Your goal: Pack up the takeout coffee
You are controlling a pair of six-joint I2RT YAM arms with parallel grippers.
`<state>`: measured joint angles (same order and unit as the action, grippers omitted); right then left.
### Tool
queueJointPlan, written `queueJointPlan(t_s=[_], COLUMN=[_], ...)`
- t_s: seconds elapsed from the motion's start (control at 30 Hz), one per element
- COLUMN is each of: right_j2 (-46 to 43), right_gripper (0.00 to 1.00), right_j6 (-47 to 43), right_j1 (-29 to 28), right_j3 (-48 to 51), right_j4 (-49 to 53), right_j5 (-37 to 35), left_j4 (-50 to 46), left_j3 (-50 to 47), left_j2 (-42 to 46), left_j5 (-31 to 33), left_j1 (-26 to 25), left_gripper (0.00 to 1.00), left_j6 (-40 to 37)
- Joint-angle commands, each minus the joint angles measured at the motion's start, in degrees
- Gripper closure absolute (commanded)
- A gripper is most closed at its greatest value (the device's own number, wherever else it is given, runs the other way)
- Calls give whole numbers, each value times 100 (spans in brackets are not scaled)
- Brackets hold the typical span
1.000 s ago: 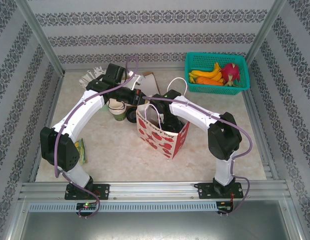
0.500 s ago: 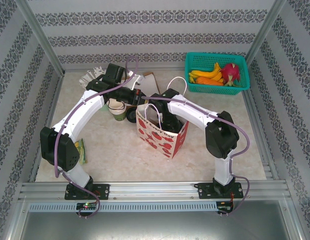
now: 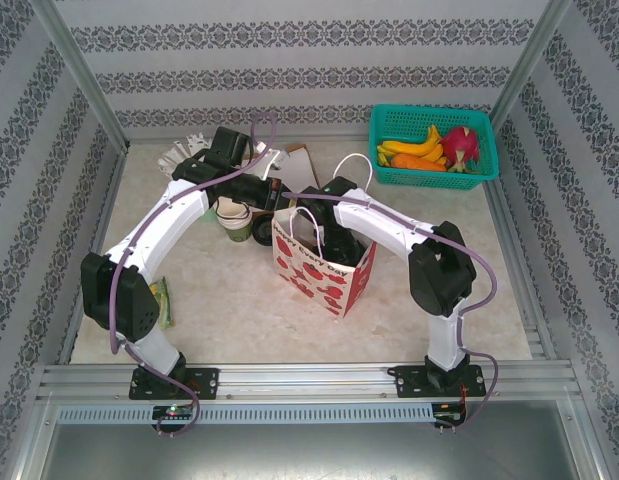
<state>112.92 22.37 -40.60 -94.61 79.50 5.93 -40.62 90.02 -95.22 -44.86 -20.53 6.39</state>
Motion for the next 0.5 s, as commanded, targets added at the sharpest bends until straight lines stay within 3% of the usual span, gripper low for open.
queueJointPlan(t_s=[0.0, 0.47], right_j2=[755, 942], right_gripper=[43, 43], right_j6=[134, 56], right_j1=[36, 76], right_j3=[376, 690], right_j4=[-925, -1113], right_j5=[5, -81], left_j4=[-44, -19], left_j3=[73, 41], left_j2=[-5, 29], left_j5=[-480, -440], left_j1=[-108, -104], left_gripper=[100, 100], left_j6=[-102, -94])
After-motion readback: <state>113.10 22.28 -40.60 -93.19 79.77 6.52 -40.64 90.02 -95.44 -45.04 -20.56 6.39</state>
